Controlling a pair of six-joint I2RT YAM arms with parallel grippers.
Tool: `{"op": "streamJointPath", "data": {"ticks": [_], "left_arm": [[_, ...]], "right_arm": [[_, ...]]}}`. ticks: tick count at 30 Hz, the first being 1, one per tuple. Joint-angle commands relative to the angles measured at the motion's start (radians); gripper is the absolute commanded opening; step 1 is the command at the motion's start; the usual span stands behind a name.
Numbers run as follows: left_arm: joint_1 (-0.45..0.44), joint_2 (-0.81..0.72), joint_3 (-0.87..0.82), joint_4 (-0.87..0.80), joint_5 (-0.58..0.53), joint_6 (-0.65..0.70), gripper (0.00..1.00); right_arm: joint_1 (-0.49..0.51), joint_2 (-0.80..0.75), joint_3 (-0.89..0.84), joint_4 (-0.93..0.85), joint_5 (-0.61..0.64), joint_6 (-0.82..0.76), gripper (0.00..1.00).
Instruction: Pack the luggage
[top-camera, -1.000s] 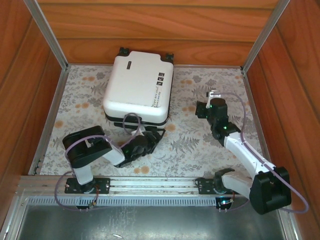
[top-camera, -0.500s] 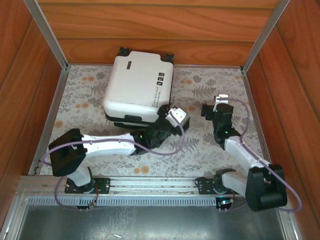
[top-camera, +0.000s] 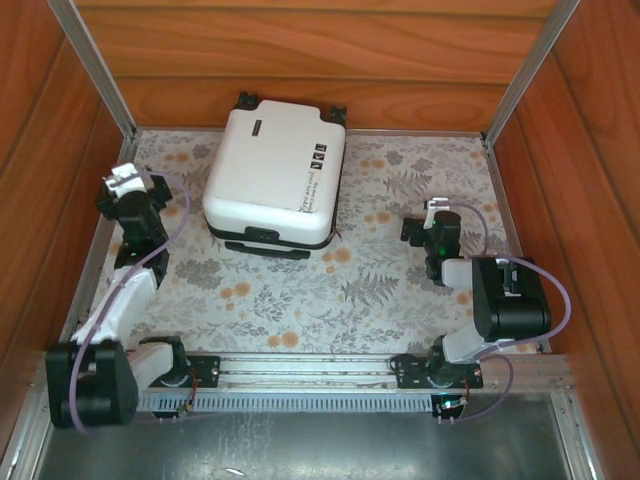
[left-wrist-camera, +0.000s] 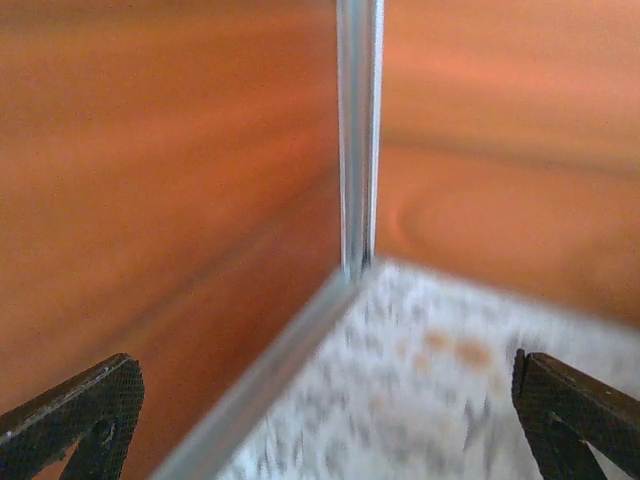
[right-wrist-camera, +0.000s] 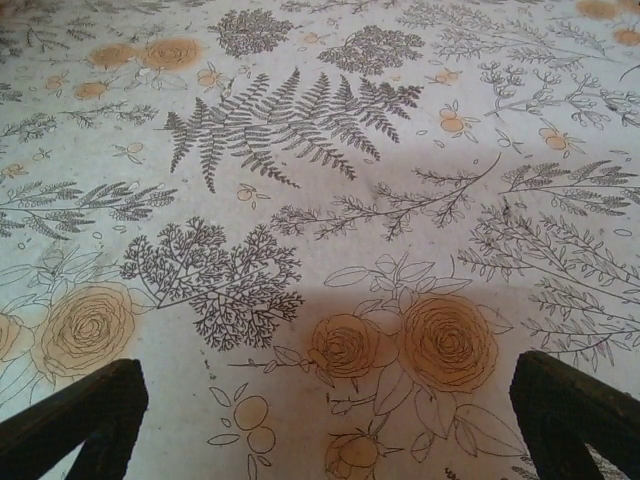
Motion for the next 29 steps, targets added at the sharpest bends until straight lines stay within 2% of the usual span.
{"op": "streamJointPath", "data": {"ticks": [1, 3, 5, 7, 10, 12, 14, 17, 22, 29], "left_arm": [[0.033, 0.102, -0.134, 0.097, 0.106, -0.109, 1.00], [0.088, 0.163, -0.192, 0.193, 0.224, -0.161, 1.00], [0.104, 0.223, -0.210, 0.253, 0.302, -0.132, 1.00], [0.105, 0.233, -0.210, 0.291, 0.432, -0.080, 1.00], [0.101, 0.373, -0.185, 0.392, 0.497, -0.056, 1.00], [0.061, 0.469, -0.162, 0.460, 0.531, 0.013, 1.00], [0.045, 0.468, -0.153, 0.431, 0.534, 0.035, 1.00], [0.048, 0.456, -0.160, 0.427, 0.456, 0.002, 1.00], [-0.001, 0.469, -0.143, 0.416, 0.340, 0.026, 1.00], [-0.006, 0.466, -0.141, 0.413, 0.338, 0.029, 1.00]], "right_arm": [[-0.011, -0.018, 0.001, 0.084, -0.079, -0.022, 0.99], [-0.012, -0.020, -0.003, 0.091, -0.088, -0.024, 0.99], [-0.012, -0.022, -0.007, 0.095, -0.096, -0.027, 0.99], [-0.012, -0.022, -0.005, 0.094, -0.097, -0.028, 0.99], [-0.011, -0.017, 0.006, 0.076, -0.091, -0.026, 0.99], [-0.011, -0.014, 0.026, 0.039, -0.050, -0.005, 0.99], [-0.014, -0.014, 0.025, 0.044, -0.047, -0.003, 0.99], [-0.014, -0.013, 0.028, 0.039, -0.051, -0.003, 0.99], [-0.014, -0.012, 0.029, 0.038, -0.051, -0.003, 0.99], [-0.003, -0.025, -0.005, 0.081, -0.075, -0.034, 0.99]]}}
